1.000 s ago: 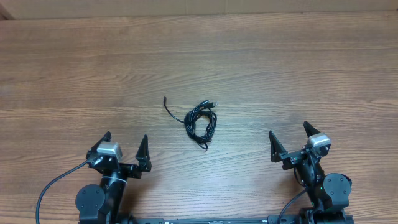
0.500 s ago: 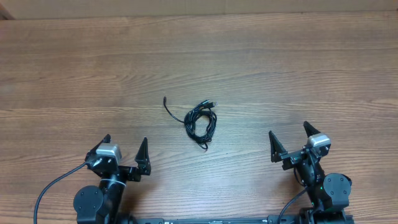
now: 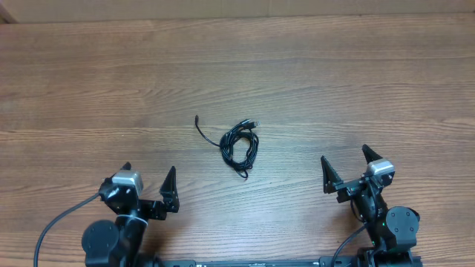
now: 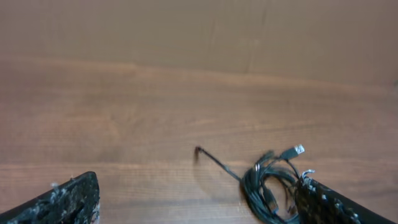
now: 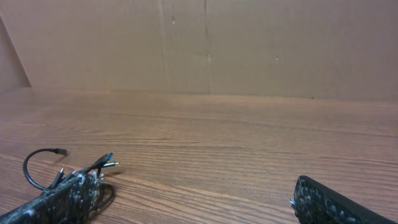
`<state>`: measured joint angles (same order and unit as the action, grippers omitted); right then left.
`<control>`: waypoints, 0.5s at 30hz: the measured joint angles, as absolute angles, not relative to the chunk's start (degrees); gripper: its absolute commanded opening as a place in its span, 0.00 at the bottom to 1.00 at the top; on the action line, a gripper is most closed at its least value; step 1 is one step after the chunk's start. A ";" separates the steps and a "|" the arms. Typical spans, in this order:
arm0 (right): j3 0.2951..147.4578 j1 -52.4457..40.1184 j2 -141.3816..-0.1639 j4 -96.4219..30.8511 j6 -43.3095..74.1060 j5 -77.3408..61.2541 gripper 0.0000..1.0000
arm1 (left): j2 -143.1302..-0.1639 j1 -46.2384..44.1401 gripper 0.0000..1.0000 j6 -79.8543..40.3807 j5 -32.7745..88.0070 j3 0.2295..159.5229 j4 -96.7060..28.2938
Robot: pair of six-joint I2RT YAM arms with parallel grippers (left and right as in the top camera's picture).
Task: Untangle cables
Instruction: 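Move the left gripper forward toward the black cable bundle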
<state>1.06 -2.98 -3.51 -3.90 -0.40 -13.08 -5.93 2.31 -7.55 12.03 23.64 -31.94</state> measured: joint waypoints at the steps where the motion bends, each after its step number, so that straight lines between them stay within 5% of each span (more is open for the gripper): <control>1: 1.06 -2.98 -3.51 -3.88 -0.40 -13.10 1.00 | -7.22 2.31 0.99 -7.57 12.16 24.38 -32.51; 15: 1.06 -2.98 -3.51 -3.90 -0.40 -13.08 1.00 | -31.09 2.31 1.00 -7.57 19.25 39.22 -40.45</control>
